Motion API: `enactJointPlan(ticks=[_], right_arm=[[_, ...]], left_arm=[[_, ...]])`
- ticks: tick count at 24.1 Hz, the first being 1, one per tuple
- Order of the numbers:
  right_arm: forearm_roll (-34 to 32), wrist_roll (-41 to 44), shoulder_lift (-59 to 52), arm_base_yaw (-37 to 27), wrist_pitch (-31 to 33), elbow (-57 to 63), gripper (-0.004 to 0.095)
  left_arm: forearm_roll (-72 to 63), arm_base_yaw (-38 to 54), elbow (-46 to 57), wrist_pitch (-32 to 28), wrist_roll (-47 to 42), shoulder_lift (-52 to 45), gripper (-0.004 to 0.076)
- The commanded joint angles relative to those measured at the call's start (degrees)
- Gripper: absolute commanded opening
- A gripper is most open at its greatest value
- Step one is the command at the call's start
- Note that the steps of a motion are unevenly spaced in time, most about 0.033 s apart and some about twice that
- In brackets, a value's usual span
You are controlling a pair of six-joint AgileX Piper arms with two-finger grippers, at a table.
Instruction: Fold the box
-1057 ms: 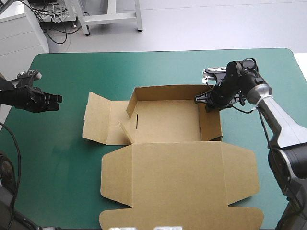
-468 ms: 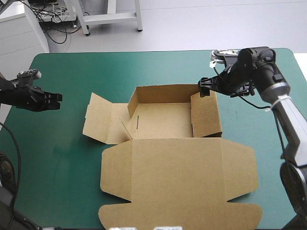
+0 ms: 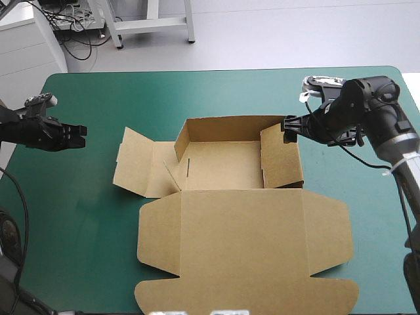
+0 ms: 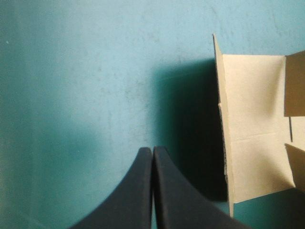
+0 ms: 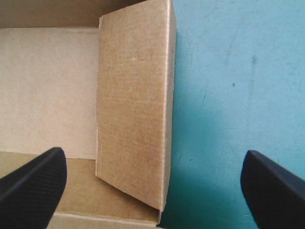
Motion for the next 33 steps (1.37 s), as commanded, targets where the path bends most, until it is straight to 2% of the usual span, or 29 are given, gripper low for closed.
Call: enactJointPlan(ticks=[1,10,12,13,14,15,19,25,30,33], right_arm=[[0.14,-0.31,1.56,-0.19,0.06,-1.29,0.0910],[2.12,-2.75,12.21,-0.19,0.06,-1.29,0.0908],[2.93,-3.22,13.13,-0.19,0.06,-1.29,0.0846],[2.80,-3.33,13.55,-0.19,0.06,-1.29,0.0762],[2.80,-3.33,13.55,-0.19,0.06,-1.29,0.0720],[2.80,-3.74,13.95,-0.19,0.06,-1.29,0.0607],[3.13,-4.43,14.69,-0.19,0.06,-1.29,0.0389],[3.26,-4.52,15.14,-0.19,0.06,-1.29,0.0331],[3.26,-5.87,15.14,-0.19,0.06,-1.29,-0.0028],[3.34,-5.75,15.14,-0.19,0.06,-1.29,-0.0008]], left_arm=[[-4.90,0.18,-1.36,-0.03,-0.60,-2.37,-0.0032],[-4.66,0.18,-1.36,0.19,-0.60,-2.37,-0.0032],[-4.66,0.18,-1.36,0.19,-0.60,-2.37,-0.0032],[-4.55,0.18,-1.36,0.19,-0.60,-2.37,-0.0032],[-4.55,0.18,-1.36,0.19,-0.60,-2.37,-0.0032],[-4.55,0.18,-1.36,0.09,-0.60,-2.37,-0.0032],[-4.55,0.18,-1.36,0.09,-0.60,-2.37,-0.0033],[-4.55,0.18,-1.36,0.09,-0.60,-2.37,-0.0032],[-4.55,0.18,-1.36,0.09,-0.60,-2.37,-0.0033],[-4.55,0.18,-1.36,0.09,-0.49,-2.37,-0.0032]])
